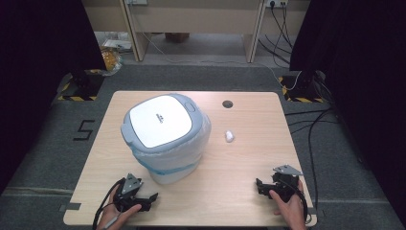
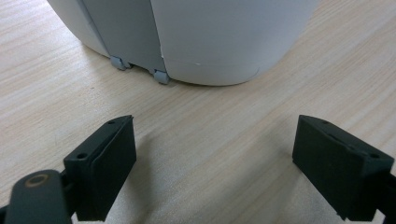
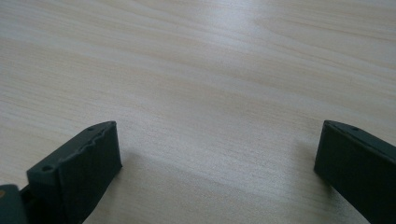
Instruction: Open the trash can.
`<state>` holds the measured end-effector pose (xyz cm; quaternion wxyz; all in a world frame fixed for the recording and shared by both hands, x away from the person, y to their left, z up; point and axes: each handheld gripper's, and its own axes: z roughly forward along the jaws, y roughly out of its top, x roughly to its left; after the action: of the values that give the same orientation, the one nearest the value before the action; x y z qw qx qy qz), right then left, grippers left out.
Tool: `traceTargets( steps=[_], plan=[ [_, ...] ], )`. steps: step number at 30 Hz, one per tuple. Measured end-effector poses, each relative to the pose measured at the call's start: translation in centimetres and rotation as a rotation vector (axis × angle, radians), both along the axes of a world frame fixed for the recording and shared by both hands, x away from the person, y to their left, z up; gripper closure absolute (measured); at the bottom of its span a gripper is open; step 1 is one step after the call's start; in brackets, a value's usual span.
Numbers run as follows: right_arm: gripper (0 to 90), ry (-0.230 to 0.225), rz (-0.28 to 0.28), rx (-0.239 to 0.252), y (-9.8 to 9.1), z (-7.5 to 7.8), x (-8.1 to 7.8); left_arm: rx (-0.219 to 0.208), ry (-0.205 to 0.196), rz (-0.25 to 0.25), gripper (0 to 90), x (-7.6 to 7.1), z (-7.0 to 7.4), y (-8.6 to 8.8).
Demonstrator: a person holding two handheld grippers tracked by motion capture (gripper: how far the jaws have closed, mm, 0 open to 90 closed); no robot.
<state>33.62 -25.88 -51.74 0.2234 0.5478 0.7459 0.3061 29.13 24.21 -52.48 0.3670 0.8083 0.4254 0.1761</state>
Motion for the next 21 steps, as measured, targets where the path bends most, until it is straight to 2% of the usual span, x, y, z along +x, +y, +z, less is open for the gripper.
traceTargets(
  steps=[3, 4, 6, 7, 8, 9, 10, 11, 14, 16, 21],
  plan=[
    [2.0, 0.001, 0.006, -0.001, 0.2, 0.0, 0.1, 0.001, 0.001, -0.002, 12.6, 0.0, 0.0, 0.0],
    [6.2, -0.006, 0.005, 0.005, 0.2, 0.0, 0.1, -0.010, 0.003, -0.008, 13.3, 0.0, 0.0, 0.0],
    [23.2, -0.021, 0.012, 0.044, 0.1, 0.4, 0.1, -0.015, 0.001, -0.003, 14.3, 0.1, 0.0, -0.1],
    [20.9, -0.025, 0.022, 0.064, 0.1, 0.7, 0.1, -0.020, -0.002, 0.005, 15.1, 0.1, 0.0, -0.1],
    [15.1, -0.033, 0.023, 0.068, 0.2, 0.9, 0.2, -0.016, -0.001, 0.005, 15.3, 0.1, 0.1, -0.1],
    [14.3, -0.050, 0.011, 0.063, 0.5, 1.3, 0.3, -0.020, -0.005, 0.008, 15.0, 0.1, 0.1, -0.1],
    [14.3, -0.050, 0.011, 0.063, 0.5, 1.3, 0.3, -0.020, -0.005, 0.008, 15.1, 0.1, 0.1, -0.1],
    [18.1, -0.086, 0.031, 0.050, 0.9, 2.0, 0.6, -0.032, -0.028, 0.023, 15.1, 0.1, 0.2, 0.0],
    [17.4, -0.112, 0.057, 0.050, 2.0, 3.1, 1.3, -0.058, -0.057, 0.038, 15.1, 0.1, 0.5, 0.1],
    [17.5, -0.127, 0.081, 0.041, 2.9, 3.8, 1.9, -0.075, -0.078, 0.038, 15.1, 0.1, 0.9, 0.1],
    [18.4, -0.148, 0.142, 0.040, 5.2, 4.9, 3.7, -0.083, -0.137, 0.029, 15.0, 0.3, 1.5, -0.7]
  ],
)
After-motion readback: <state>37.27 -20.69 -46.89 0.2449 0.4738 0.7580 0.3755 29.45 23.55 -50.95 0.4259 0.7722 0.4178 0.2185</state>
